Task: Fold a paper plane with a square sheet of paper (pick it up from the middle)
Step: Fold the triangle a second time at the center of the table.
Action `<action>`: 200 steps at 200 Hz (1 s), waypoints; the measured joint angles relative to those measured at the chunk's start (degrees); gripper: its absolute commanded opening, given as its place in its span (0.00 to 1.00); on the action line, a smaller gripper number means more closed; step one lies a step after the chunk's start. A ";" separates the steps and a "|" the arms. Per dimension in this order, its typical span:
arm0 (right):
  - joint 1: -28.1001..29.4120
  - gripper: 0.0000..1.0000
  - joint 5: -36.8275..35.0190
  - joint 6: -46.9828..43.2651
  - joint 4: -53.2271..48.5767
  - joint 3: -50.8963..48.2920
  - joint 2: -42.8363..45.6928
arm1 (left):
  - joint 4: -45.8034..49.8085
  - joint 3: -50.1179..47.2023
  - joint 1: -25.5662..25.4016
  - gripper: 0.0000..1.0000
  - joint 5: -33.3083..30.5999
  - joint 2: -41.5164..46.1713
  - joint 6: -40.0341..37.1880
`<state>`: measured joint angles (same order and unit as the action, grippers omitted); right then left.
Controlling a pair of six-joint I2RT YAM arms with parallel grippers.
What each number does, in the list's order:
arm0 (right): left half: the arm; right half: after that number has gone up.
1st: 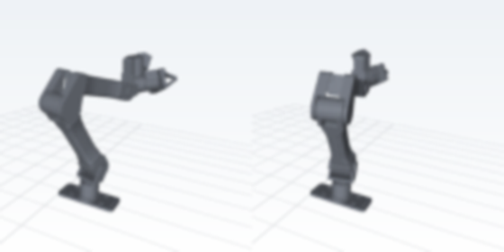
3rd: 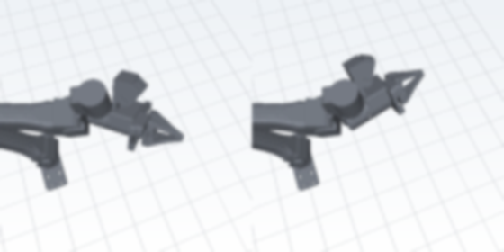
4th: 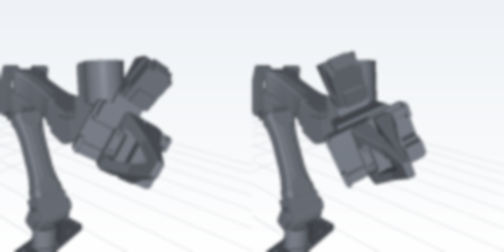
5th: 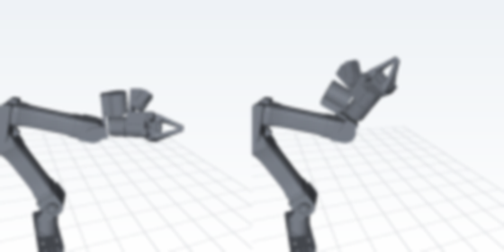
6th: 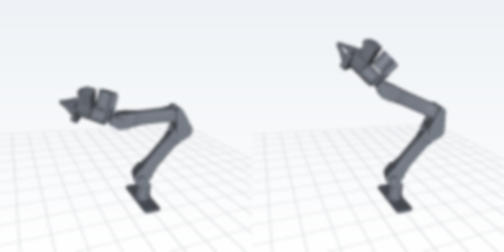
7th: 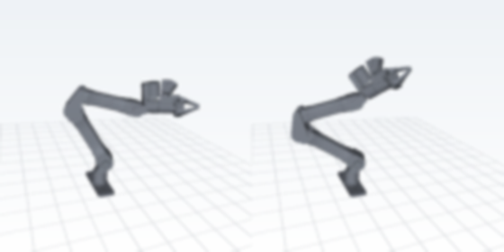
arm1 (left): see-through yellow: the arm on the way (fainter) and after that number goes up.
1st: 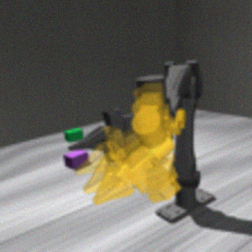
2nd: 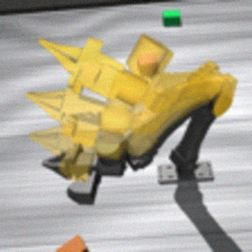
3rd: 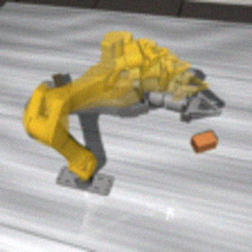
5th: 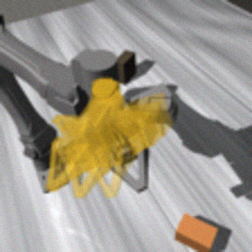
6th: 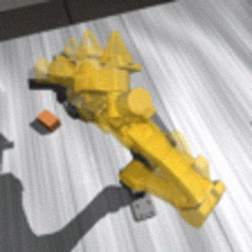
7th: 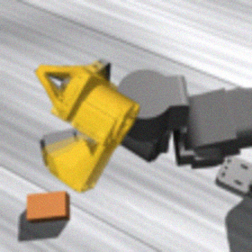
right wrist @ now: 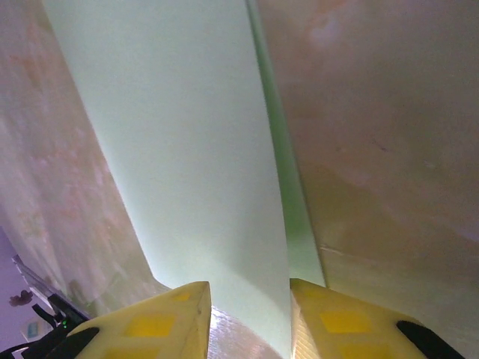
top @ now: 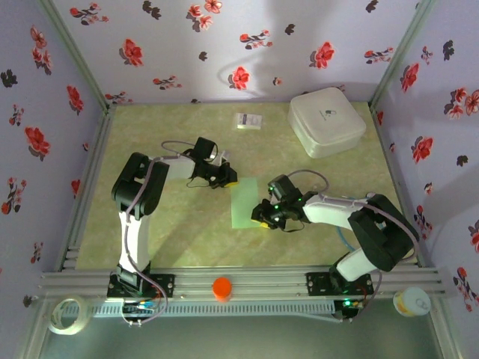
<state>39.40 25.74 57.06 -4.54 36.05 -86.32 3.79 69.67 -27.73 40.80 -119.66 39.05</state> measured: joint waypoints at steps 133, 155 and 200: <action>-4.37 0.39 5.42 0.46 15.76 1.01 -8.00 | -0.07 0.02 0.04 0.11 0.42 0.00 0.00; -5.86 0.35 6.97 0.37 17.92 1.42 -8.81 | -0.07 0.02 0.04 0.12 0.46 0.00 0.00; -7.69 0.13 9.86 -1.27 20.41 2.62 -11.96 | 0.09 0.39 -0.28 0.40 1.36 0.96 -0.24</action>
<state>31.70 35.59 55.79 15.88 38.68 -98.28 3.88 70.06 -28.01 42.15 -118.69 38.81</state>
